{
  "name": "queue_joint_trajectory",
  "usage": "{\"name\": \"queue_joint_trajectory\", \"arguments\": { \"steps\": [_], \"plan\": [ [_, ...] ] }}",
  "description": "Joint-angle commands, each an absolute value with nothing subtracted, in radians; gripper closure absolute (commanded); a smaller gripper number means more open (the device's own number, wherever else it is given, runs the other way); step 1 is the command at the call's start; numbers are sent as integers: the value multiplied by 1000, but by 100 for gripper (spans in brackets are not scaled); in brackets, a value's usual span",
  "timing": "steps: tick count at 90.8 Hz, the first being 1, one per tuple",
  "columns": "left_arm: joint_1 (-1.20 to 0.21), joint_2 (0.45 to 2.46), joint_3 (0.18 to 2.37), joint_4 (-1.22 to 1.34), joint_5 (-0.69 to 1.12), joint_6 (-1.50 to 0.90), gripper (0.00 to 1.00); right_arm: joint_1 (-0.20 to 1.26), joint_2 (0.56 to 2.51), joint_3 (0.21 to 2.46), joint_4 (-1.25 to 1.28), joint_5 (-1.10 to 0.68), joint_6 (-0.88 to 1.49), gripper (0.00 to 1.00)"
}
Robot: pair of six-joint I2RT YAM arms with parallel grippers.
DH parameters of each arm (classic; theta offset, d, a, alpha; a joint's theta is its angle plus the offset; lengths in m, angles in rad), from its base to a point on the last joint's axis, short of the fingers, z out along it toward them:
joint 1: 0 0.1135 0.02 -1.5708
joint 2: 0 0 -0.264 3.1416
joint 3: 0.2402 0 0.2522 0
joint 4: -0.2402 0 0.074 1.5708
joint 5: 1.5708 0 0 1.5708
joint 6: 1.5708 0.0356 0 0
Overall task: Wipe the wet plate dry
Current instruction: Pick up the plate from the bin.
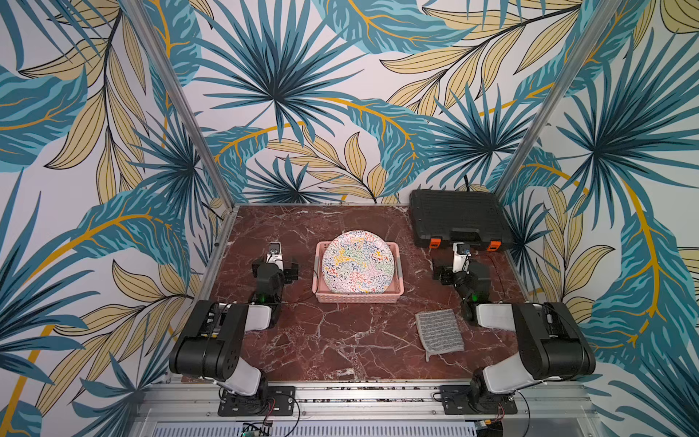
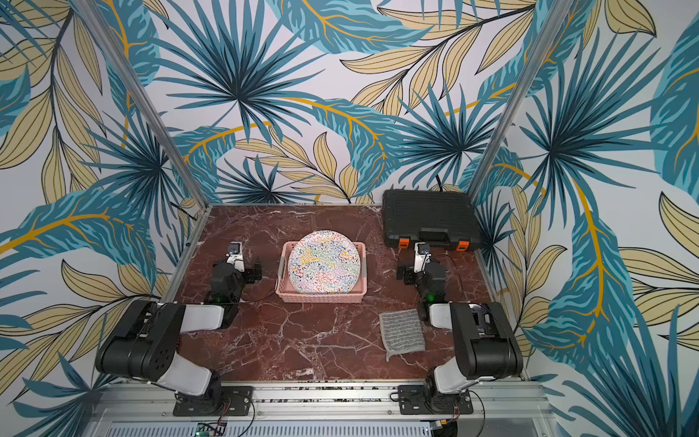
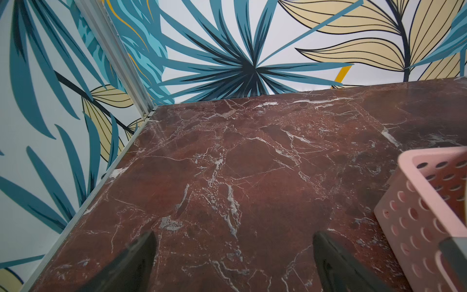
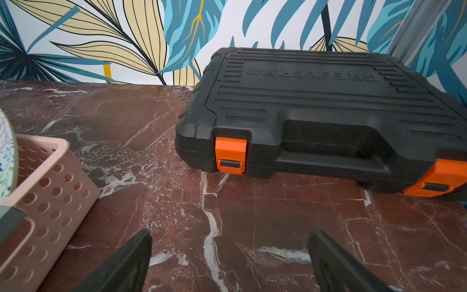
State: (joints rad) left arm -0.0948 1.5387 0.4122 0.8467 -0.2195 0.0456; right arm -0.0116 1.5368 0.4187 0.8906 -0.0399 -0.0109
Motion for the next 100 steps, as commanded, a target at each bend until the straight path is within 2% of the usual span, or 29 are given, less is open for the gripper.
{"name": "queue_joint_trajectory", "arguments": {
  "steps": [1,80,85,93,100],
  "plan": [
    [-86,1519,400,838,-207,57,0,-15,1516,397,885,-28,4,1],
    [-86,1519,400,839,-207,56,0,-15,1516,397,884,-28,5,0],
    [-84,1518,404,835,-167,73,0,-15,1515,397,884,-29,5,1],
    [-87,1451,438,739,-114,98,0,-14,1434,414,776,-28,3,1],
    [-91,1328,579,316,-57,106,0,-7,1280,512,465,77,96,1]
  ]
}}
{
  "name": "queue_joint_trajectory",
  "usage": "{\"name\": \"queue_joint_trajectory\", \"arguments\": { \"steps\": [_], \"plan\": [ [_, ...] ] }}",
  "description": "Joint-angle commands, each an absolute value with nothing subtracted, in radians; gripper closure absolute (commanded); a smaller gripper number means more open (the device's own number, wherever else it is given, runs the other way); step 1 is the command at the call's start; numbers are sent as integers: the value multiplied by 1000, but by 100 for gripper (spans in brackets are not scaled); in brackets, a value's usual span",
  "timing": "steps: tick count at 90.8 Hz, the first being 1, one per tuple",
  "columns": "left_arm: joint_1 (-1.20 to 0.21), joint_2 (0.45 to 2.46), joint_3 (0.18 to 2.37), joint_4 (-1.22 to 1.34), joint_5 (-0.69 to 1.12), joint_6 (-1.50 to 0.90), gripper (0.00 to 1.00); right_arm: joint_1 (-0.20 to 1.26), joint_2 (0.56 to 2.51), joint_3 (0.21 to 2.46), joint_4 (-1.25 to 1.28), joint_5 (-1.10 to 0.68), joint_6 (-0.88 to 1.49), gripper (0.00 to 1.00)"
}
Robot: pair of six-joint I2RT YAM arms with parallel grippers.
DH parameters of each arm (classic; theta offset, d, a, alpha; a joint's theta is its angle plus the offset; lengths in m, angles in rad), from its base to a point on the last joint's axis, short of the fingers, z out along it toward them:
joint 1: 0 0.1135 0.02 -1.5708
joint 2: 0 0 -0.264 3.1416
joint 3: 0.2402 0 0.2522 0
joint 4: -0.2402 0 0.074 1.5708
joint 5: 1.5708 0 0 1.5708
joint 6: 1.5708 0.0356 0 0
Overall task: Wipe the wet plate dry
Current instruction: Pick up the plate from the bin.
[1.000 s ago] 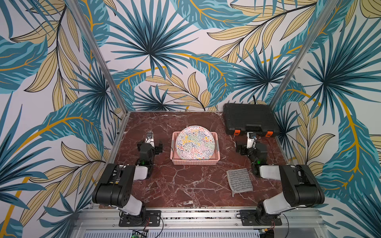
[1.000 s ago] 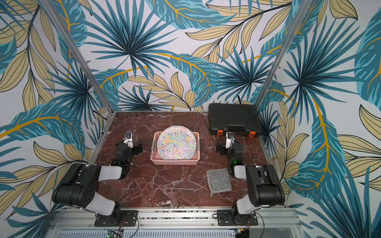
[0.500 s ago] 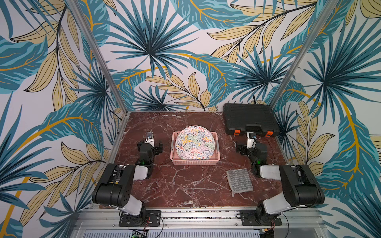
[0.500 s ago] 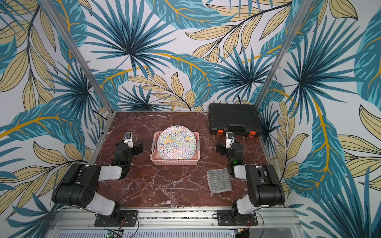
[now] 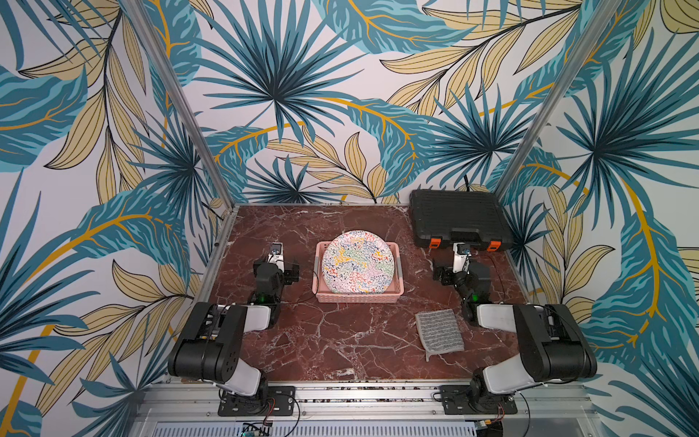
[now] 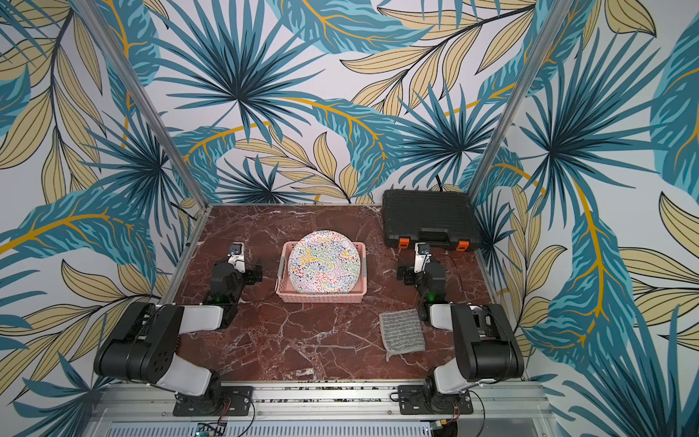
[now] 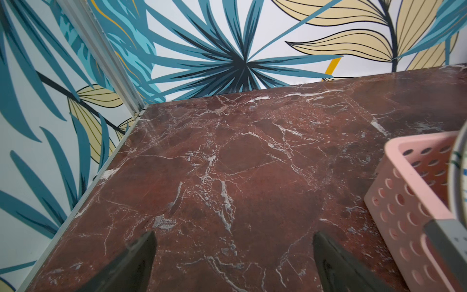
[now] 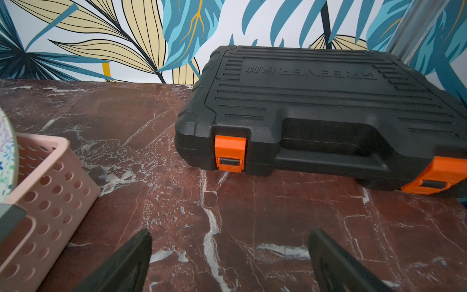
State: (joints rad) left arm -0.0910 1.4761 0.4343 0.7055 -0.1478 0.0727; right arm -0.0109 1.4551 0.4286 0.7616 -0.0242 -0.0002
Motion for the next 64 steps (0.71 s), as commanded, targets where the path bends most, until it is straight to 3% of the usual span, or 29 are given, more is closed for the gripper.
{"name": "queue_joint_trajectory", "arguments": {
  "steps": [1,7,21,35,47,64],
  "plan": [
    [-91,1317,599,264,-53,111,0,-6,1266,528,416,93,116,0],
    [-91,1262,740,16,-18,133,0,-7,1178,616,169,167,205,1],
    [-91,1140,920,-458,170,183,0,-9,1089,692,-103,242,597,1],
    [-92,1070,1014,-780,444,290,0,-7,1048,739,-141,-124,644,1],
    [-95,1076,1024,-883,546,333,0,38,1030,807,-253,-312,653,0],
    [-96,1201,1003,-844,488,275,0,263,1099,1015,-587,-216,481,2]
  ]
}}
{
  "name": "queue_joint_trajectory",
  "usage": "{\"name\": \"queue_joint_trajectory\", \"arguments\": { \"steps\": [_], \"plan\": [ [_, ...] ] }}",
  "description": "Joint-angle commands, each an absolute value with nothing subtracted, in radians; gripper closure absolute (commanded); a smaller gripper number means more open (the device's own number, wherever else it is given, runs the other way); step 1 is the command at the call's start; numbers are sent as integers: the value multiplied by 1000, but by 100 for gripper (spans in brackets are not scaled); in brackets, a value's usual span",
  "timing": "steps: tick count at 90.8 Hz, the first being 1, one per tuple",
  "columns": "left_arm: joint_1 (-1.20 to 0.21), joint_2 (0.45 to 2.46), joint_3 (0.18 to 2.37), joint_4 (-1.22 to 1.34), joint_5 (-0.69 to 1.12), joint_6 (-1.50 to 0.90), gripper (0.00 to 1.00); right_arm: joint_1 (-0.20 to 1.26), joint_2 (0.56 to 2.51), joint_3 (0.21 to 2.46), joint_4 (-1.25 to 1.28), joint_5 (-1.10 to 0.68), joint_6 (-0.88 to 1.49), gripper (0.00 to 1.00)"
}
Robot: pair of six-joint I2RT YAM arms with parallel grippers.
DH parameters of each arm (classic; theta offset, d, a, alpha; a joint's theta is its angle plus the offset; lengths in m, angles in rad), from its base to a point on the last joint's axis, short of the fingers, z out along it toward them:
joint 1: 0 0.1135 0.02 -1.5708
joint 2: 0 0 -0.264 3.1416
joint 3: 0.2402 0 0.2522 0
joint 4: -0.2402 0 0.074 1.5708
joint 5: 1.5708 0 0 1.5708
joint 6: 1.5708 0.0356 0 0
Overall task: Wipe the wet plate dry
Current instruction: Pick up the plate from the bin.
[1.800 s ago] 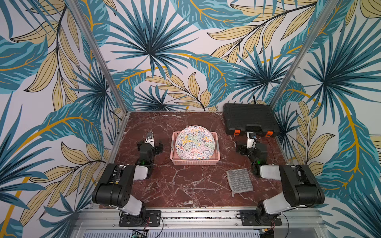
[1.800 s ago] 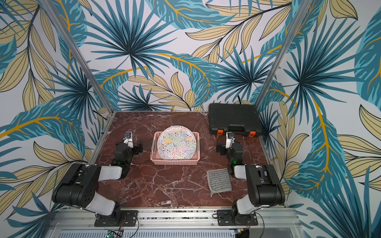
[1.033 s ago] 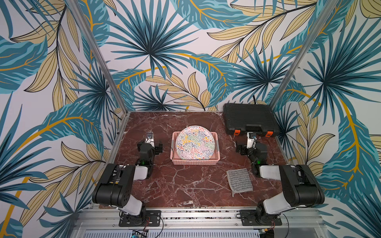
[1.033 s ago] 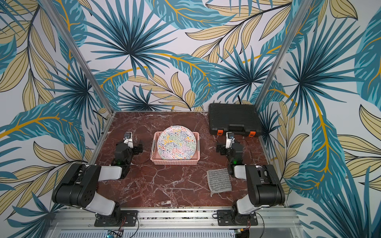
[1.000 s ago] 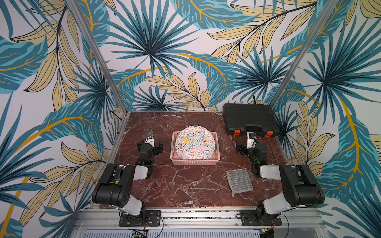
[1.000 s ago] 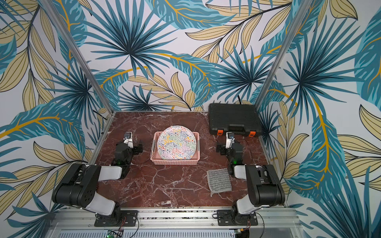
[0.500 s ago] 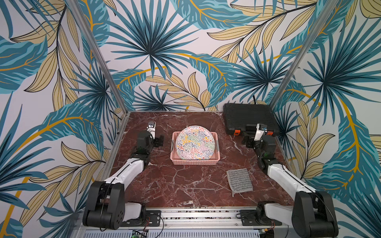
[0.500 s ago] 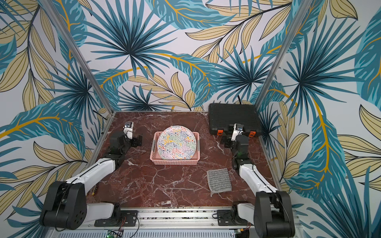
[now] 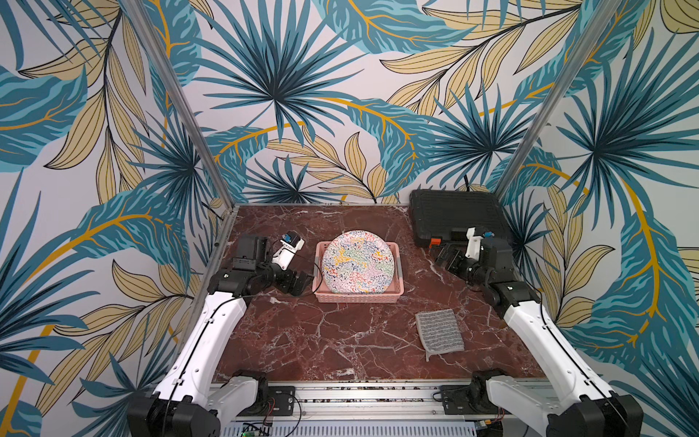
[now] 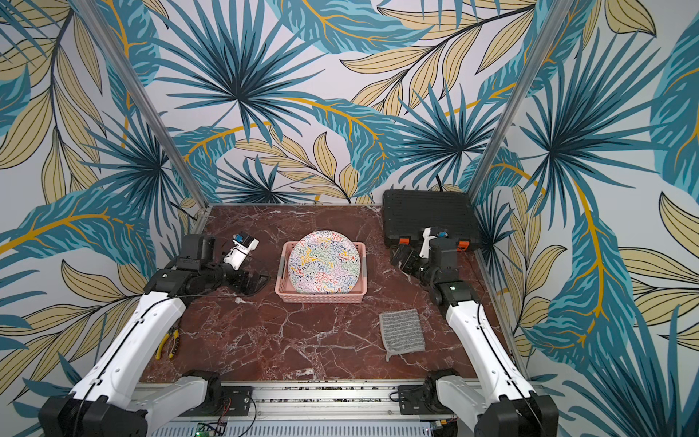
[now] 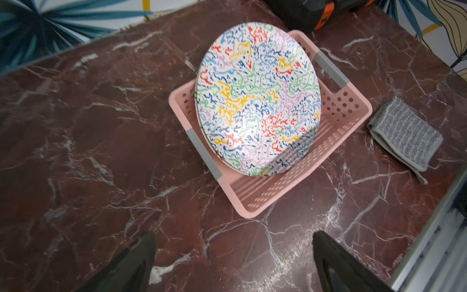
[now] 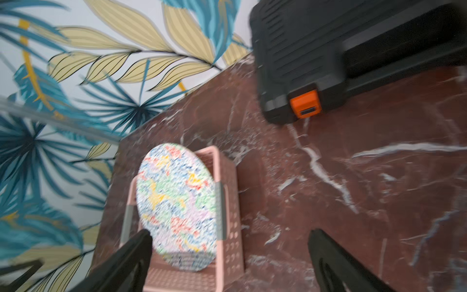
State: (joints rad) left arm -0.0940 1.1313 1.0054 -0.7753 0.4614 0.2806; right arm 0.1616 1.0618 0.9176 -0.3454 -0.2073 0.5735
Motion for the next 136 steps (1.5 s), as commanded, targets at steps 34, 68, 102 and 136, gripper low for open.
{"name": "queue_joint_trajectory", "arguments": {
  "steps": [34,68,102,136],
  "plan": [
    [-113,1399,1066,-892,538,221,0,448,1423,1231,-679,-222,333,12],
    [-127,1484,1079,-768,506,177,1,456,1733,1442,-664,-110,204,20],
    [-145,1510,1041,-654,535,158,6,454,1869,1530,-605,-83,140,26],
    [-155,1563,1020,-578,481,126,8,440,1942,1586,-591,-53,94,28]
  ]
}}
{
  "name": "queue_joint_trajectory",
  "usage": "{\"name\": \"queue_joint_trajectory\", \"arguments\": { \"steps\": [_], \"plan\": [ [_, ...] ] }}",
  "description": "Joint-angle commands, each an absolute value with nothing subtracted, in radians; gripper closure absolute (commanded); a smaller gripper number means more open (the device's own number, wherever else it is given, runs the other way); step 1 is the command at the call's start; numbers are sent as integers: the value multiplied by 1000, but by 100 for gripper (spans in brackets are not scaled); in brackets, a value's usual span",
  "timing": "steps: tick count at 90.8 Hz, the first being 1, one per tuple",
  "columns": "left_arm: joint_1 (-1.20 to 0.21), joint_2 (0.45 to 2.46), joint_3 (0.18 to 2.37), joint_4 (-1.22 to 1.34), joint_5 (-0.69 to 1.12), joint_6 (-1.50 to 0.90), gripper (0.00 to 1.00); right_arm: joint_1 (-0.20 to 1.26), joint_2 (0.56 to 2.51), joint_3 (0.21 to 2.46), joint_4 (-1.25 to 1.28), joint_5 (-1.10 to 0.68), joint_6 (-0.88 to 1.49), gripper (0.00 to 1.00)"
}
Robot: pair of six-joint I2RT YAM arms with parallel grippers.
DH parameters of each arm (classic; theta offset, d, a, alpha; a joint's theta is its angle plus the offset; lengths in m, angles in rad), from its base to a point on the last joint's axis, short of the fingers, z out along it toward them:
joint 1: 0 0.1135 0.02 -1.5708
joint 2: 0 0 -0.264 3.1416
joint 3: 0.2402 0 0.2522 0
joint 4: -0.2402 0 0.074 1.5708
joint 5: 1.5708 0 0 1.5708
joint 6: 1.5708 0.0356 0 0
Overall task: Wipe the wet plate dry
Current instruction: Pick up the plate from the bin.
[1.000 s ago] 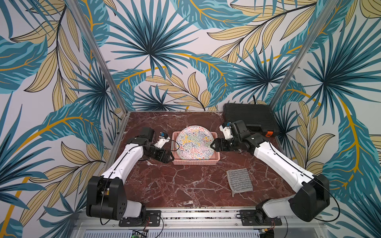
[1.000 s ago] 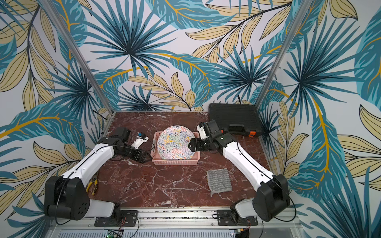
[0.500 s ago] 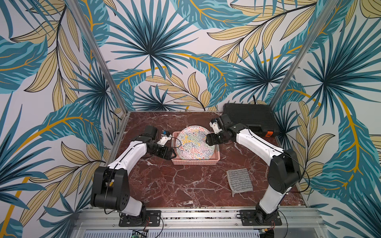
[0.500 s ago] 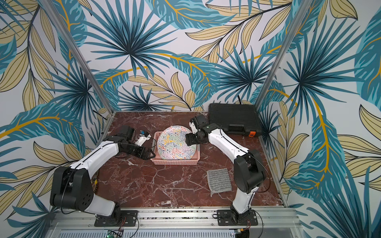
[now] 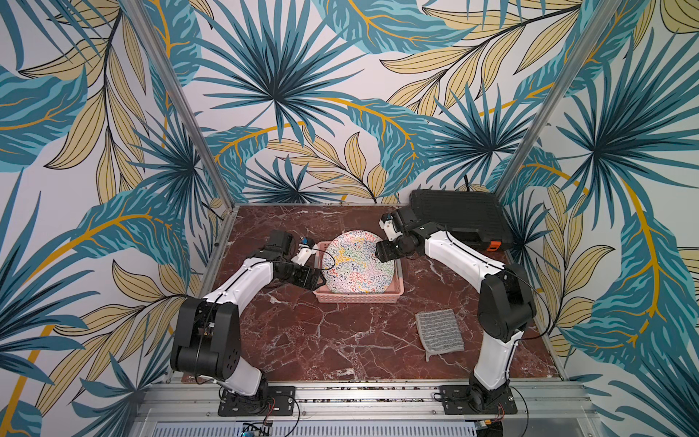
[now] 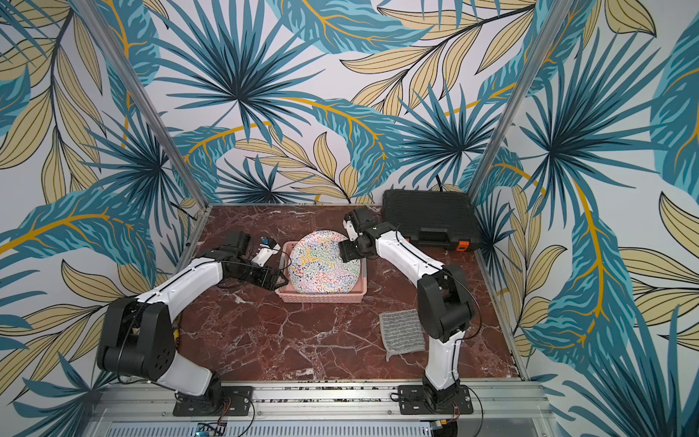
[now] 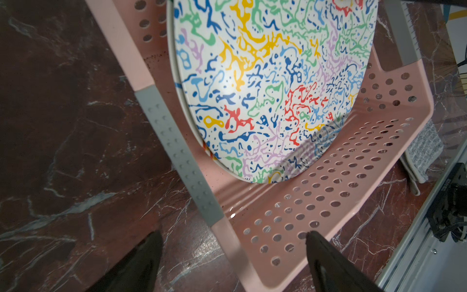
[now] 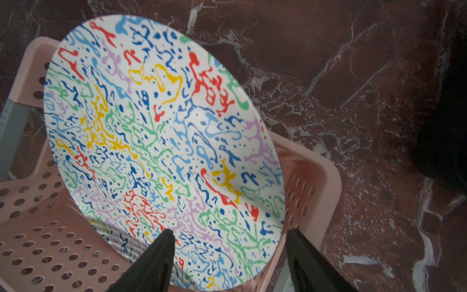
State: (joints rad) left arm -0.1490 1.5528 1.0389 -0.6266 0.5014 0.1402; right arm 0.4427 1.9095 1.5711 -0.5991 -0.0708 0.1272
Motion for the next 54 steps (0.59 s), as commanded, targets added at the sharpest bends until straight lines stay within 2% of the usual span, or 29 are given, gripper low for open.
{"name": "queue_joint_trajectory", "arguments": {
  "steps": [1,27,54],
  "plan": [
    [-154,1565,1019,-576,480,125,8,440,1943,1587,-591,-51,93,28],
    [-163,1591,1013,-569,487,119,8,439,1975,1589,-585,-56,75,28],
    [-172,1610,1000,-566,501,121,8,438,1934,1532,-551,-157,98,40]
  ]
}}
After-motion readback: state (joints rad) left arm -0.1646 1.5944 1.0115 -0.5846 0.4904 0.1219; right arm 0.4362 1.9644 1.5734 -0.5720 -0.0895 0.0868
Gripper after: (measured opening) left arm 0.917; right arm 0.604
